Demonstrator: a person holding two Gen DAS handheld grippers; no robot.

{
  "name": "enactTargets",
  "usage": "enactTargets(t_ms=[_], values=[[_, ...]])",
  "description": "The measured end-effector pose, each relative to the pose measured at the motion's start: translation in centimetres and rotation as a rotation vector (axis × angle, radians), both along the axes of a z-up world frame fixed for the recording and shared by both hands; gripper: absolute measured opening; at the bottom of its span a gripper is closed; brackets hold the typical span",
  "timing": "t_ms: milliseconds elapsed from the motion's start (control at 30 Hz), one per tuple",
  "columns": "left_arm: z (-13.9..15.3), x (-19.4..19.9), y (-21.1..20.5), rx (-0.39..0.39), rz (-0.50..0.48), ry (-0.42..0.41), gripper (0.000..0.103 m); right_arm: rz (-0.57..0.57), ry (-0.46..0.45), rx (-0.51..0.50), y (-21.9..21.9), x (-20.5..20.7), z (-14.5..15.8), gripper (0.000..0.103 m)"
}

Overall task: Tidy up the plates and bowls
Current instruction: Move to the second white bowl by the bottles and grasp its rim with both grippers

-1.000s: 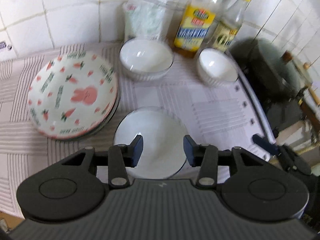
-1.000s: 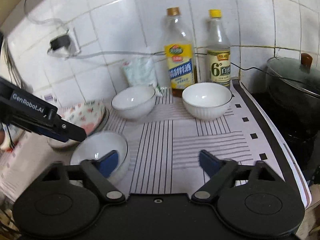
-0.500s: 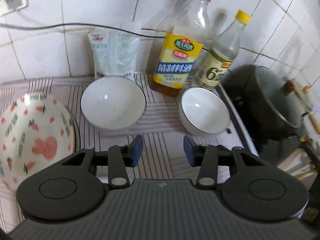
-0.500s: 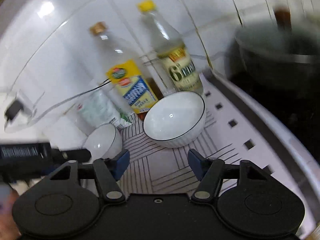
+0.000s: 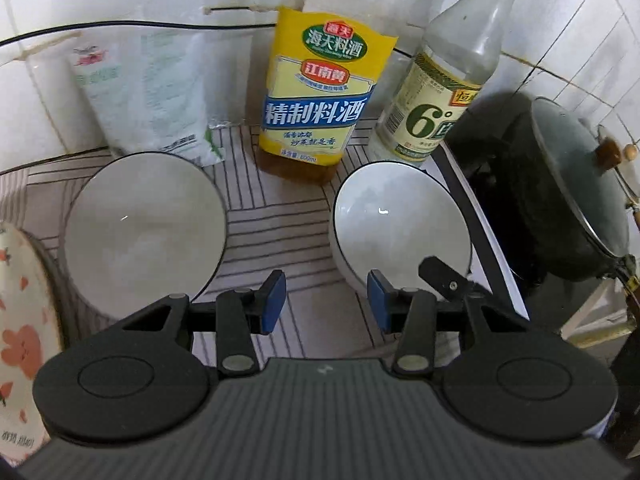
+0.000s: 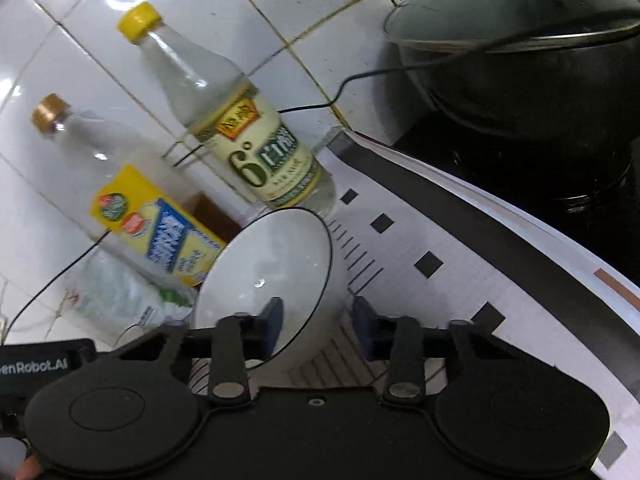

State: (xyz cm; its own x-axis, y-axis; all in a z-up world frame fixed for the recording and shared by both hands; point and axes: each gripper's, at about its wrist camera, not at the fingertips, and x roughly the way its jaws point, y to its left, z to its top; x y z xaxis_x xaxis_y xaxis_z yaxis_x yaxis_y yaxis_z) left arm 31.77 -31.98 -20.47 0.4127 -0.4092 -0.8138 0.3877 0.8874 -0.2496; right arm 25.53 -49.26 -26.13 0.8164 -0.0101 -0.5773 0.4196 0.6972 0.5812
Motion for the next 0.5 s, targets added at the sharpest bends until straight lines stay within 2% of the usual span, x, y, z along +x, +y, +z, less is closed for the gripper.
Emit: enactTargets(t_ms=[200, 300, 367, 433, 500], values=[[-2.2, 1.2, -1.8, 0.027, 0.003, 0.011, 0.040, -0.003, -0.009, -0.025, -0.3, -0.1, -0.2, 0.024], [-3.0, 1.2, -2.0, -0.012, -0.013, 0.004, 0.035, -0.014, 0.001, -0.026, -0.8, -0.1, -0.4, 0.016], [-3.6, 1.4, -1.8, -0.023, -0.004, 0.018, 0.027, -0.022, 0.018, -0.026, -1.1, 0.1, -0.6, 0.009], [-3.8, 1.5, -1.7, -0.057, -0.005, 0.032, 0.015, -0.015, 0.022, -0.017, -1.4, 0.3, -0.7, 0.007], [-3.9, 1.4, -1.8, -0.052, -0.005, 0.028, 0.015, -0.001, 0.024, -0.035, -1.3, 0.4, -0.7, 0.007]])
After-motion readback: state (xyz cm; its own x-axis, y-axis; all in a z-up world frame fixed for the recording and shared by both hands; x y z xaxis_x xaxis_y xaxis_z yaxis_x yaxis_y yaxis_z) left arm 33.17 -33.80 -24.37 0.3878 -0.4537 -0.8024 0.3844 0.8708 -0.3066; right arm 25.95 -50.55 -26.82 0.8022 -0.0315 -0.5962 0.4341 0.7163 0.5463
